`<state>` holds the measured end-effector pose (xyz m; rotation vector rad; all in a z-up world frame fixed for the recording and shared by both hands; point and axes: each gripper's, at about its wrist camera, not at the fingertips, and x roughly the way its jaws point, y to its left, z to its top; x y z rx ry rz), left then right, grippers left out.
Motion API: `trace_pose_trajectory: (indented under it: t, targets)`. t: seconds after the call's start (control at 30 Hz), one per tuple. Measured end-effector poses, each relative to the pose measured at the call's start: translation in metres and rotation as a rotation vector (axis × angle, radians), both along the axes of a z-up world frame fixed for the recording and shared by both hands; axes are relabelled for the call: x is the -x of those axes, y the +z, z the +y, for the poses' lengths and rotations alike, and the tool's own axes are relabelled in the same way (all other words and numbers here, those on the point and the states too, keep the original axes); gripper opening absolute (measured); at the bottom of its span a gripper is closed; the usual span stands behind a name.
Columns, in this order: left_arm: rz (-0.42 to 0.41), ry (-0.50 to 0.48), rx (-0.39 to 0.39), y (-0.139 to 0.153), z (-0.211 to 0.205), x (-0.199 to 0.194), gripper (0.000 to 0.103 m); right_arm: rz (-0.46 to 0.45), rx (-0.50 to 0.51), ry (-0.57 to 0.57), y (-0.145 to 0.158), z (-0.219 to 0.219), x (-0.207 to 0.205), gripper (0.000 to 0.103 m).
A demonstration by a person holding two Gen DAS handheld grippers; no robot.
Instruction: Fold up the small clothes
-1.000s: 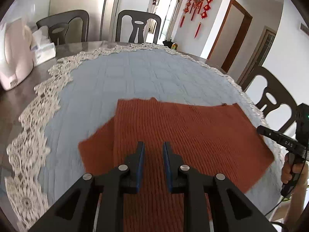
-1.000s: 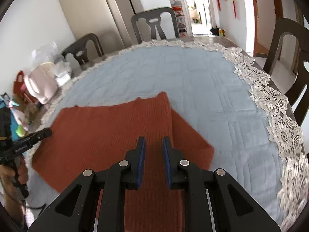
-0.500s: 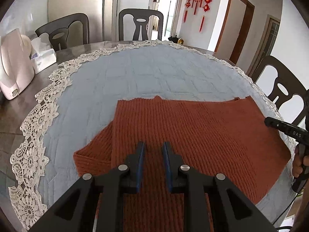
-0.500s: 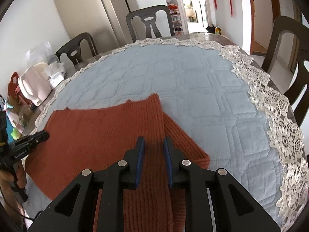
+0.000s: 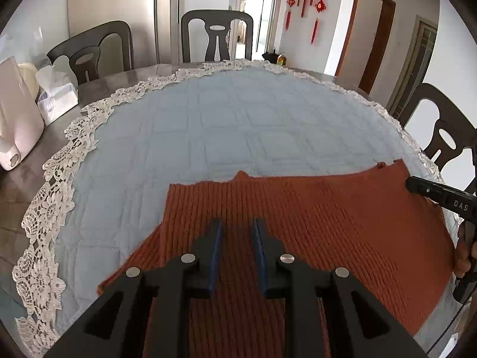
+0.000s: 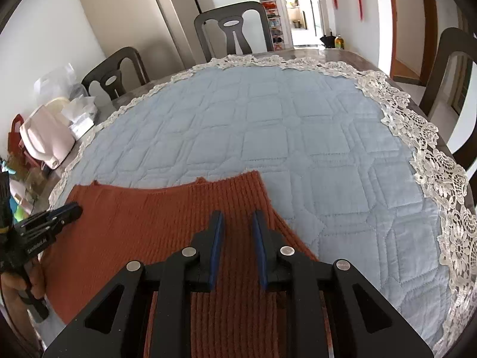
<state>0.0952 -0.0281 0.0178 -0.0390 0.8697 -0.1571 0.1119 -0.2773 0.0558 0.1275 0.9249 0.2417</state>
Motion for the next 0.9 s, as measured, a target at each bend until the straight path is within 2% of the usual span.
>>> trace_pose_trajectory:
  t: [0.2, 0.53, 0.73, 0.8, 0.9]
  targets:
    - [-0.013, -0.002, 0.005, -0.001, 0.0, 0.003, 0.024, -0.01, -0.007, -0.001, 0.006, -0.002, 0.008, 0.02]
    - [-0.05, -0.013, -0.016, 0.015, -0.001, 0.029, 0.029, -0.078, 0.042, 0.033, 0.022, -0.004, 0.056, 0.022]
    - [-0.067, -0.036, -0.022, 0.015, -0.001, 0.055, 0.03, -0.046, 0.087, 0.012, 0.007, -0.012, 0.062, 0.022]
    - [-0.049, -0.041, -0.029, 0.007, -0.001, 0.054, 0.03, -0.044, 0.061, 0.001, 0.007, -0.015, 0.061, 0.022]
    - [-0.053, -0.033, -0.04, 0.006, -0.002, 0.054, 0.03, -0.066, 0.076, 0.003, 0.012, -0.012, 0.065, 0.022]
